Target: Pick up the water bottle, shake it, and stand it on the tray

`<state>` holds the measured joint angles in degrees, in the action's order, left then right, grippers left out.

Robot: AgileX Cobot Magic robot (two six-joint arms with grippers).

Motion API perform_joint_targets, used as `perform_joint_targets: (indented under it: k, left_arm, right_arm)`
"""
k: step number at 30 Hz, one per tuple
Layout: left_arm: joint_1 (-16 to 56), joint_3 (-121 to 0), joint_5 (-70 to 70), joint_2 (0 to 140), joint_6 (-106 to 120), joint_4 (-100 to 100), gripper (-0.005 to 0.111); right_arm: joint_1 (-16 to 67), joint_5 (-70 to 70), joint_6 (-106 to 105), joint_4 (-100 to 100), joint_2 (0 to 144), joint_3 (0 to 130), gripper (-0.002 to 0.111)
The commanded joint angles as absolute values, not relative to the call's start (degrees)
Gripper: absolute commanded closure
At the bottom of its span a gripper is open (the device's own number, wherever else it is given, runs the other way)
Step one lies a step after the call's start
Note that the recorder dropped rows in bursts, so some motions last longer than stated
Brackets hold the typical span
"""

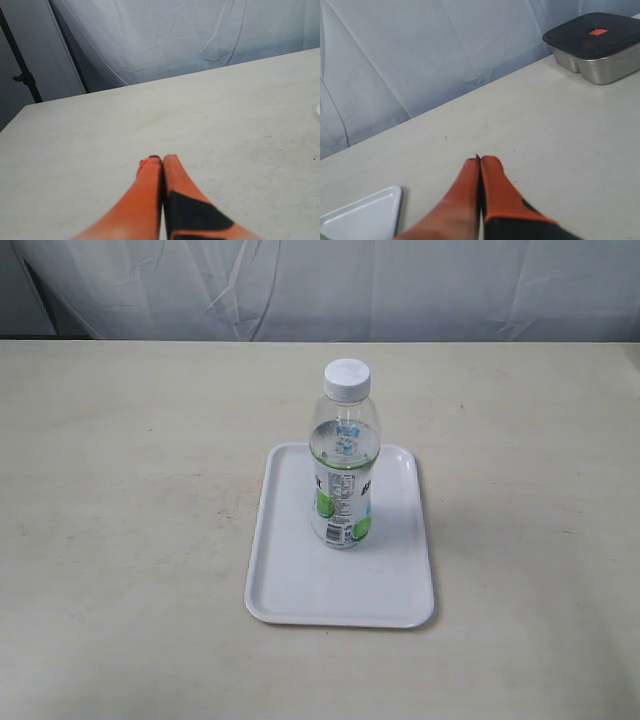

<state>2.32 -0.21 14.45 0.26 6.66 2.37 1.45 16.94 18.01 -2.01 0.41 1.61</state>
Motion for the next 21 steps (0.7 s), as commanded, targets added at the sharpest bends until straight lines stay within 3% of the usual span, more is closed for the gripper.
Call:
perform_joint_targets:
  k: [1, 21]
  left_arm:
    - [2.3, 0.0, 13.7, 0.0, 6.5, 2.3, 0.106]
    - [2.3, 0.0, 13.7, 0.0, 6.5, 2.3, 0.106]
  right_arm:
    - [1.0, 16.3, 17.9, -2.1, 0.0, 1.4, 0.108]
    - [1.0, 16.0, 17.9, -2.1, 0.0, 1.4, 0.108]
